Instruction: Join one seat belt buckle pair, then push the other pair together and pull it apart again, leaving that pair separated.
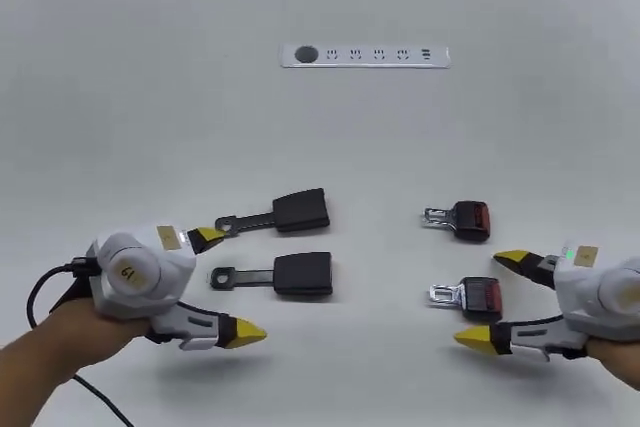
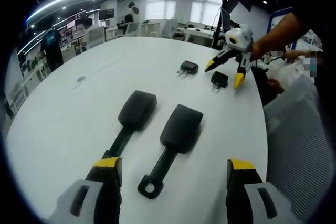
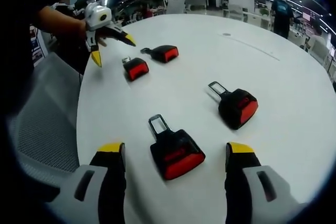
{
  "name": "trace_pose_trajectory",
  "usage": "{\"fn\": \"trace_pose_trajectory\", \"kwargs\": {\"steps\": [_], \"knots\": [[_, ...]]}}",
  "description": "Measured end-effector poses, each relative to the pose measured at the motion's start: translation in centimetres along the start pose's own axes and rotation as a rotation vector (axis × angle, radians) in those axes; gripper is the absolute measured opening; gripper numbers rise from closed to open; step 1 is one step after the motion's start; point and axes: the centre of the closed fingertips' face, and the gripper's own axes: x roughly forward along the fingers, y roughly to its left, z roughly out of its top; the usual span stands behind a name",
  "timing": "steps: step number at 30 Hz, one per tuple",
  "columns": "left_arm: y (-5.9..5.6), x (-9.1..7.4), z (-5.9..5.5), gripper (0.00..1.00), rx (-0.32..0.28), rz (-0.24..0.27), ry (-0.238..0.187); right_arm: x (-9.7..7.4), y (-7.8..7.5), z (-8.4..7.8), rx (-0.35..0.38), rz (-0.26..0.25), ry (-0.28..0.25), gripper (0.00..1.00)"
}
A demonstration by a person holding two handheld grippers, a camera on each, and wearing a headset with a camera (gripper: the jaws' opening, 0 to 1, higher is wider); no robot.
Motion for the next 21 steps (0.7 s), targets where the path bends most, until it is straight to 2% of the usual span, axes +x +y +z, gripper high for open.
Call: {"fn": "trace_pose_trajectory", "kwargs": {"steps": [2,3,8,10,12,17,19,20,21], "knots": [[0.0,0.5,-0.2,0.81,0.020,-0.016,0.025,0.0,-0.1,0.0,-0.004,0.009,0.005,0.76],[0.0,0.9,-0.2,0.80,0.025,-0.022,0.027,0.0,0.0,0.0,0.007,0.022,0.005,0.76],[-0.1,2.1,-0.2,0.75,0.063,-0.051,0.047,-0.1,-0.5,-0.3,-0.029,0.036,0.016,0.72],[-0.1,2.7,-0.3,0.71,0.086,-0.068,0.049,-0.2,-0.3,-0.4,-0.069,0.054,0.032,0.70],[0.3,3.1,-0.3,0.66,0.124,-0.060,0.057,-0.3,0.0,-0.5,-0.114,0.068,0.050,0.68],[0.3,4.2,-0.3,0.62,0.152,-0.092,0.059,-0.2,0.6,-0.2,-0.136,0.096,0.047,0.64],[0.5,4.6,-0.8,0.62,0.151,-0.092,0.084,-0.2,0.8,-0.1,-0.147,0.104,0.050,0.62],[0.4,4.7,-0.4,0.62,0.168,-0.098,0.061,-0.2,0.9,0.0,-0.153,0.109,0.049,0.61],[0.4,4.7,-0.2,0.61,0.175,-0.104,0.057,-0.2,0.9,0.1,-0.151,0.114,0.051,0.60]]}}
